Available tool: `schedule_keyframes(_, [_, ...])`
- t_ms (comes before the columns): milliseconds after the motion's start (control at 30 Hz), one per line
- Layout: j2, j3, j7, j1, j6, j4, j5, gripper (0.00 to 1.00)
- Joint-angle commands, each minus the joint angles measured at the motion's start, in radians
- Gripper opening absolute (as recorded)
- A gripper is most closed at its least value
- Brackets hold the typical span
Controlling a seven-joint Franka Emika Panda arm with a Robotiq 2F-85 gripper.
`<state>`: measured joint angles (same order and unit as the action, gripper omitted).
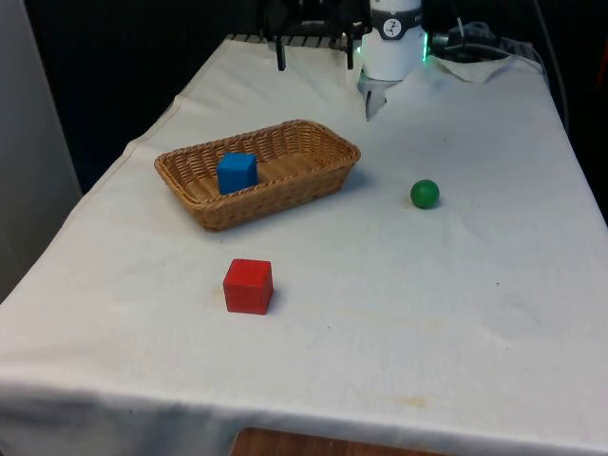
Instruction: Place all non-red objects into the basket.
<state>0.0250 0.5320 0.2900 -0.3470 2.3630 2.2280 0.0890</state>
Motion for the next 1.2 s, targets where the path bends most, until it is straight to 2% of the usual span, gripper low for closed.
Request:
schedule_keyframes(0, [-0.009, -0.004, -0.022, -0.004, -0.013, -0.004, -0.027, 1.0])
schedule_keyframes(167, [-0.035, -0.035, -0.044, -0.004, -0.031, -0.006, -0.05, 1.0])
schedule_keyframes(200, [-0.037, -0.035, -0.029, 0.0, -0.026, -0.002, -0.035, 1.0])
schedule_keyframes(233, [-0.038, -0.042, -0.051, -0.005, -0.033, -0.006, -0.053, 1.0])
schedule_keyframes(500, [-0.071, -0.103, -0.099, -0.004, -0.05, -0.001, -0.068, 1.0])
schedule_keyframes(533, [-0.062, -0.098, -0.075, -0.001, -0.043, -0.004, -0.046, 1.0])
schedule_keyframes(567, [-0.075, -0.11, -0.105, -0.004, -0.054, 0.002, -0.07, 1.0])
schedule_keyframes(667, [-0.091, -0.138, -0.132, -0.003, -0.073, 0.018, -0.074, 1.0])
schedule_keyframes(800, [-0.104, -0.162, -0.153, -0.003, -0.093, 0.031, -0.073, 1.0])
schedule_keyframes(833, [-0.097, -0.158, -0.133, -0.001, -0.085, 0.026, -0.057, 1.0])
schedule_keyframes(900, [-0.111, -0.18, -0.168, -0.003, -0.111, 0.038, -0.072, 1.0])
schedule_keyframes(1133, [-0.101, -0.216, -0.2, -0.003, -0.114, 0.046, -0.073, 1.0])
schedule_keyframes(1167, [-0.105, -0.213, -0.182, -0.001, -0.12, 0.045, -0.058, 1.0])
